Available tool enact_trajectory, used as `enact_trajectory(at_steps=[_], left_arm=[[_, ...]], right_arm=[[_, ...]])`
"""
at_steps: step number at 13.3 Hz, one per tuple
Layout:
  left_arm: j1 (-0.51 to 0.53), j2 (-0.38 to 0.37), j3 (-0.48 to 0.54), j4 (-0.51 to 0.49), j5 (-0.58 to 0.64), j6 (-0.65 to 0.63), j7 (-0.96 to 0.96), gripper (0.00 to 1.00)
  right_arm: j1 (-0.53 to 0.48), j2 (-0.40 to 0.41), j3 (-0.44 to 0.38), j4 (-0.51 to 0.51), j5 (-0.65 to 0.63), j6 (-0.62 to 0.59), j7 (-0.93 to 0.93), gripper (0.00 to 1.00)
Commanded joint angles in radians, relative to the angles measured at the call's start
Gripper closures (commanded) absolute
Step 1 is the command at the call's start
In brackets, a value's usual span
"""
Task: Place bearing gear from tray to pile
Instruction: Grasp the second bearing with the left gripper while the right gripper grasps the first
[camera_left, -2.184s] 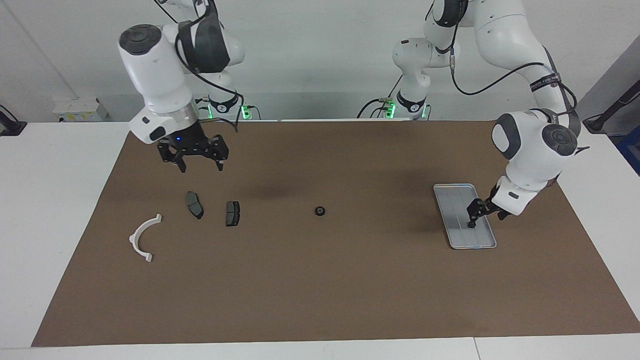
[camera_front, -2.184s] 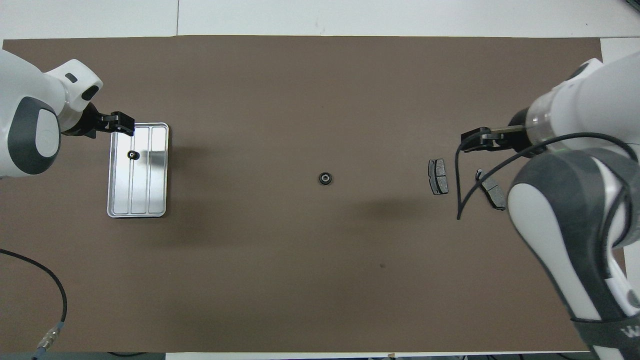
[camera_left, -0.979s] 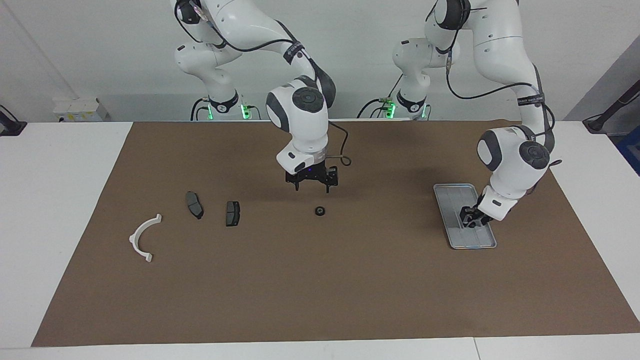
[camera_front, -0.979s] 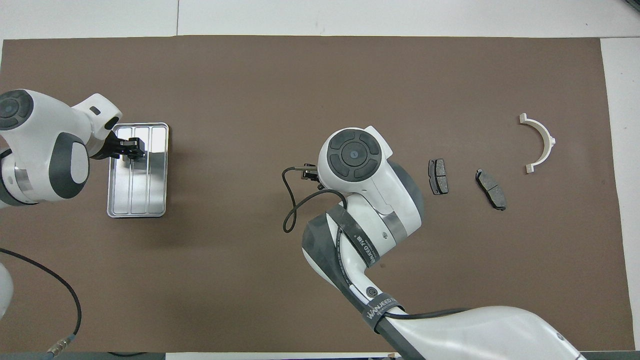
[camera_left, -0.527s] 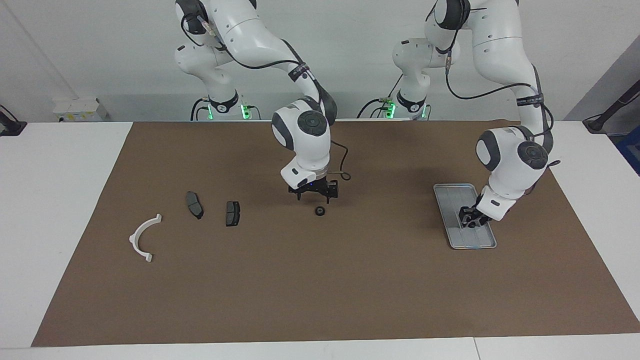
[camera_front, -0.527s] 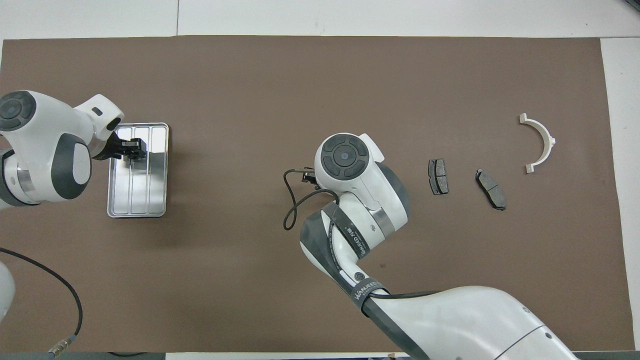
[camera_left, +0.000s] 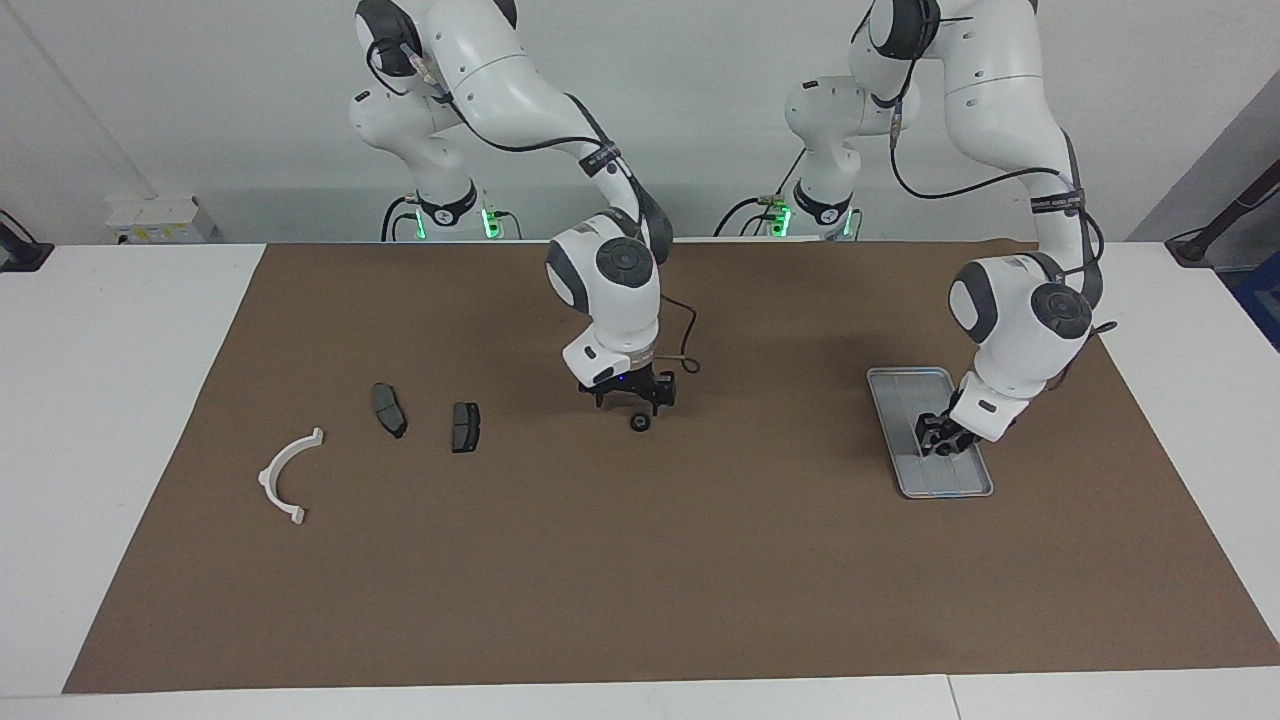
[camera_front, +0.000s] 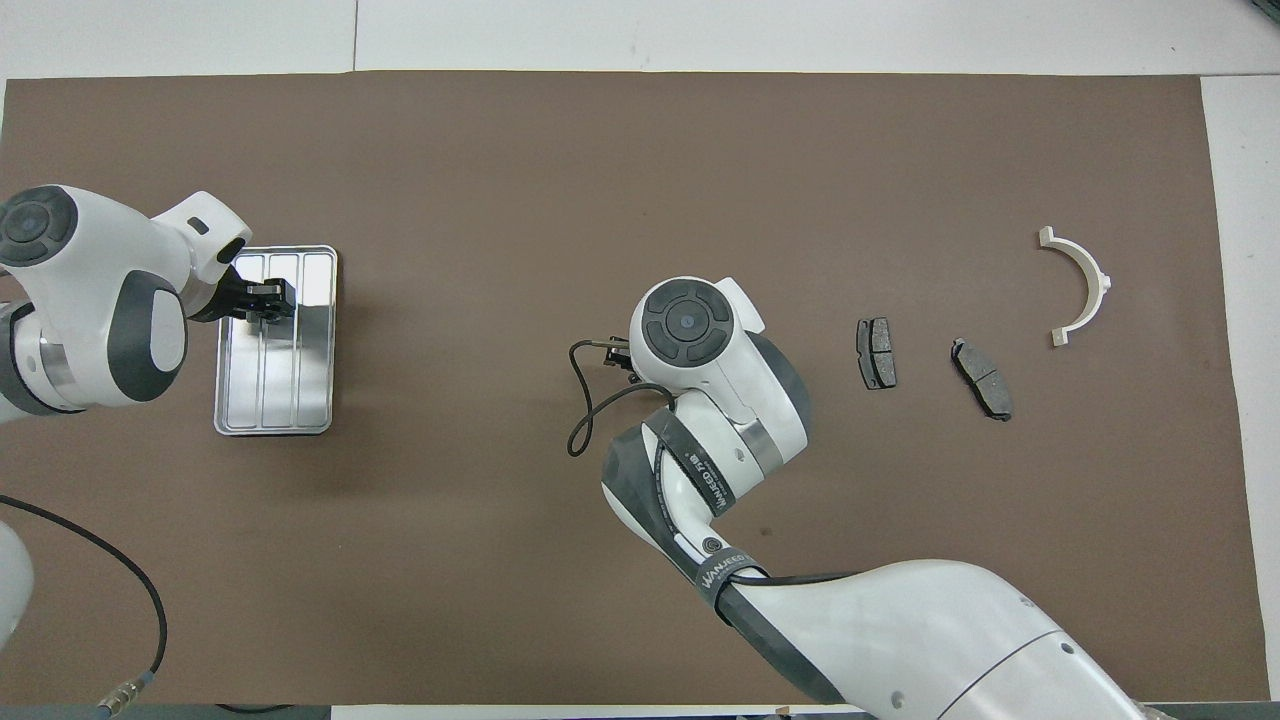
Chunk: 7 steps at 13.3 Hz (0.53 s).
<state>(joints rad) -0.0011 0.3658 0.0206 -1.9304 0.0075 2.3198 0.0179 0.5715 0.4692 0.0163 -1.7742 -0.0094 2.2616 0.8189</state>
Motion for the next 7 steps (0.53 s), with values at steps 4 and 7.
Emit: enact_trajectory(at_steps=[4, 7], left_arm=[[-0.004, -0.022, 0.002, -0.038, 0.017, 0.024, -0.019, 0.65], [-0.002, -0.024, 0.001, -0.038, 0.017, 0.016, -0.019, 0.90]], right_arm=[[0.001, 0.049, 0.004, 0.056, 0.006, 0.015, 0.019, 0.02], [0.004, 0.054, 0.004, 0.059, 0.006, 0.015, 0.014, 0.02]])
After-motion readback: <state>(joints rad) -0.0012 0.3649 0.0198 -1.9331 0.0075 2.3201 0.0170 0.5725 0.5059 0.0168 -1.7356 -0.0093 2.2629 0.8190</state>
